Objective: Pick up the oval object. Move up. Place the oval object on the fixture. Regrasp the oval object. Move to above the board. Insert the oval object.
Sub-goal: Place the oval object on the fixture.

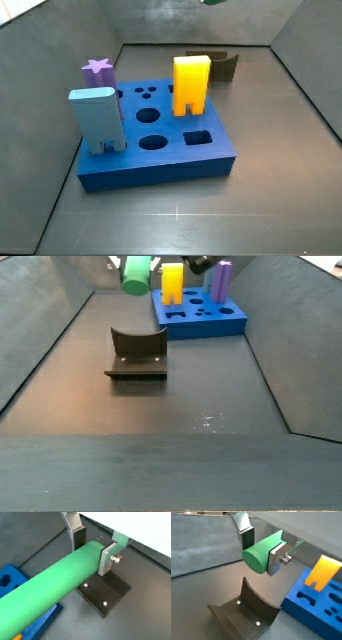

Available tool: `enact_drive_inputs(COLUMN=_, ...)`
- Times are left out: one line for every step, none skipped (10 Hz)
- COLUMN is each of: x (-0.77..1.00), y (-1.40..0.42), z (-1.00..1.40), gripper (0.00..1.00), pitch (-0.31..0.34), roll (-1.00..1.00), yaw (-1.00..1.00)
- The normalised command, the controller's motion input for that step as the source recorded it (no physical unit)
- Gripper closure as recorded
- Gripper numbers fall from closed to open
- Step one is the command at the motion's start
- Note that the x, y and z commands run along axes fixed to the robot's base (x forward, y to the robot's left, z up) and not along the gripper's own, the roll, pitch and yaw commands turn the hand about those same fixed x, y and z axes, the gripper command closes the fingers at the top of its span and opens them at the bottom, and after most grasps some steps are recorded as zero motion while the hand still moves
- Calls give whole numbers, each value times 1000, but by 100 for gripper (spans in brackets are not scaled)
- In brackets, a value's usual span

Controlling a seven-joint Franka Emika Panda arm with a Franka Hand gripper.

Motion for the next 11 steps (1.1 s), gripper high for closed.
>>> enact_drive_inputs(x=107, y=187, z=-36, gripper=100, pitch=482, roll=-686, yaw=35)
enact_drive_inputs(x=99, y=54, z=-34, gripper=100, pitch=350, roll=-426, yaw=-129)
enact_drive_inputs(x=92, y=36, z=-23, gripper=100, pitch=293, roll=-323, yaw=-177)
enact_drive_inputs(x=76, y=21, z=-7, gripper=100, pitch=190, roll=-191, yaw=-200)
enact_drive_inputs(x=112, y=69, z=-1000, gripper=100, pitch=-7, roll=-1000, yaw=-201)
enact_drive_inputs(x=120, y=78, z=-1000, gripper=100, pitch=-39, roll=-1000, yaw=-194)
enact_drive_inputs(x=125, y=84, z=-1000, gripper=100, pitch=-32, roll=-1000, yaw=-186)
enact_drive_inputs(x=145, y=88, z=-1000, gripper=100, pitch=-12, roll=-1000, yaw=-167)
enact_drive_inputs(x=151, y=93, z=-1000, gripper=100, pitch=-9, roll=-1000, yaw=-161)
enact_drive_inputs(x=157, y=98, z=-1000, gripper=100, pitch=-9, roll=-1000, yaw=-157)
enact_drive_inputs(x=169, y=107, z=-1000, gripper=100, pitch=-9, roll=-822, yaw=-129)
